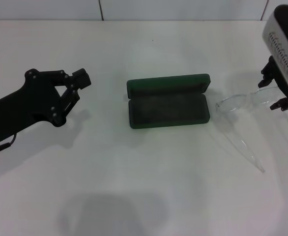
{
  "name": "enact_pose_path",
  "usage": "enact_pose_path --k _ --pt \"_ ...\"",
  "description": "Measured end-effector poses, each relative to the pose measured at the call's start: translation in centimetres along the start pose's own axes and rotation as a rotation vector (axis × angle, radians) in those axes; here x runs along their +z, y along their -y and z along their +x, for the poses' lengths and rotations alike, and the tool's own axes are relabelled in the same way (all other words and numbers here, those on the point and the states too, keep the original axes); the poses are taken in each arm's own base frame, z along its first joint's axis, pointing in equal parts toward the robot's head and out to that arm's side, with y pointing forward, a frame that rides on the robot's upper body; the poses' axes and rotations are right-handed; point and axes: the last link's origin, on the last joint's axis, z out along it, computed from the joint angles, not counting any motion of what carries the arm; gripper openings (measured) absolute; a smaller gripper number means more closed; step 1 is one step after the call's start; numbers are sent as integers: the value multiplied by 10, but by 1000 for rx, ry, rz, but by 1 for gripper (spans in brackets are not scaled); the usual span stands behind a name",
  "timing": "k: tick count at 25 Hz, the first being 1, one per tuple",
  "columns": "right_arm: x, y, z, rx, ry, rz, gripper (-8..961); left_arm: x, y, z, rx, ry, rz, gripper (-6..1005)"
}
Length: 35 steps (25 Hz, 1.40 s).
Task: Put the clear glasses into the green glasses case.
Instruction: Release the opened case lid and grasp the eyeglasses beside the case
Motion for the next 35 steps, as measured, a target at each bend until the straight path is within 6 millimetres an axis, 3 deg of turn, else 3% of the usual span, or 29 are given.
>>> enact_pose_path --k 15,35 --pt "26 4 -7 -32 -4 32 539 -3 -3 -3 -5 7 3 54" --pt "42 8 -6 9 36 43 514 -1 -3 -6 -9 8 16 55"
